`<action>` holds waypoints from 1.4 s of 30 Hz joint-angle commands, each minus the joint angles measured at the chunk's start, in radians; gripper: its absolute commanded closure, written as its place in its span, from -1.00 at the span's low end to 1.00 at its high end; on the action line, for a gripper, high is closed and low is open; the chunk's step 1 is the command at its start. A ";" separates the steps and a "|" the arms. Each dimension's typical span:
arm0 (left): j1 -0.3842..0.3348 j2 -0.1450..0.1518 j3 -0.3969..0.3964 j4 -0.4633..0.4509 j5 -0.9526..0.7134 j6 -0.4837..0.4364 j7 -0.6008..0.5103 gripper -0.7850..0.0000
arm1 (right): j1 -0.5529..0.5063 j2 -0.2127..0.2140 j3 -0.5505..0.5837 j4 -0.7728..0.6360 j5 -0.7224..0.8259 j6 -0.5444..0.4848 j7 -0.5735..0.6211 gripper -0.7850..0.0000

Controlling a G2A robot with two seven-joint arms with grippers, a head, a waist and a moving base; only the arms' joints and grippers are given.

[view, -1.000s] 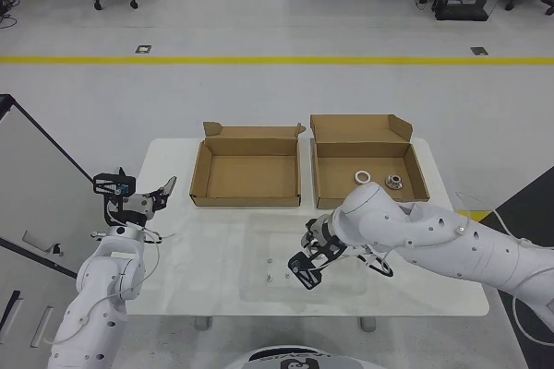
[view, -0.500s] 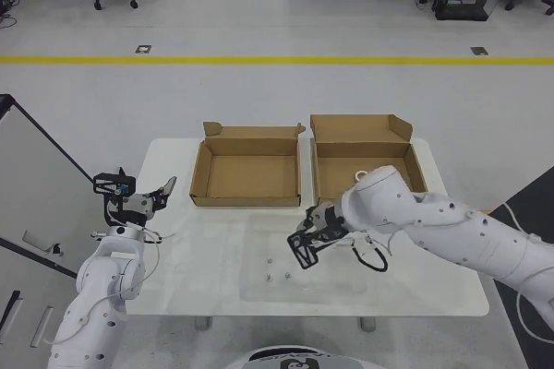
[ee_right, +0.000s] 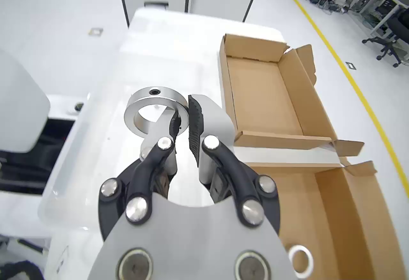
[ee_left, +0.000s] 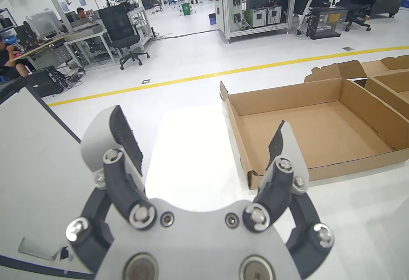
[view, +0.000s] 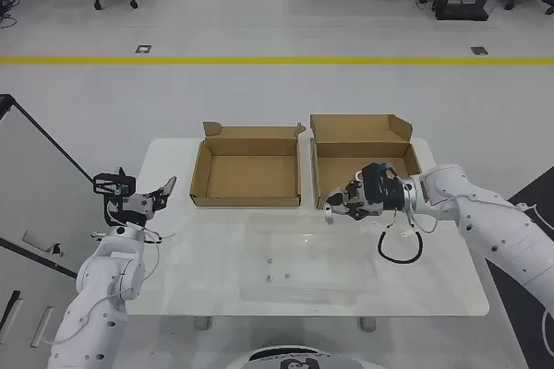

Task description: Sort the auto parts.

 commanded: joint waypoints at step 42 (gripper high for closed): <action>0.000 0.000 0.000 0.000 0.000 0.000 0.000 -1.00 | 0.142 -0.015 -0.296 -0.319 0.672 0.000 -0.346 1.00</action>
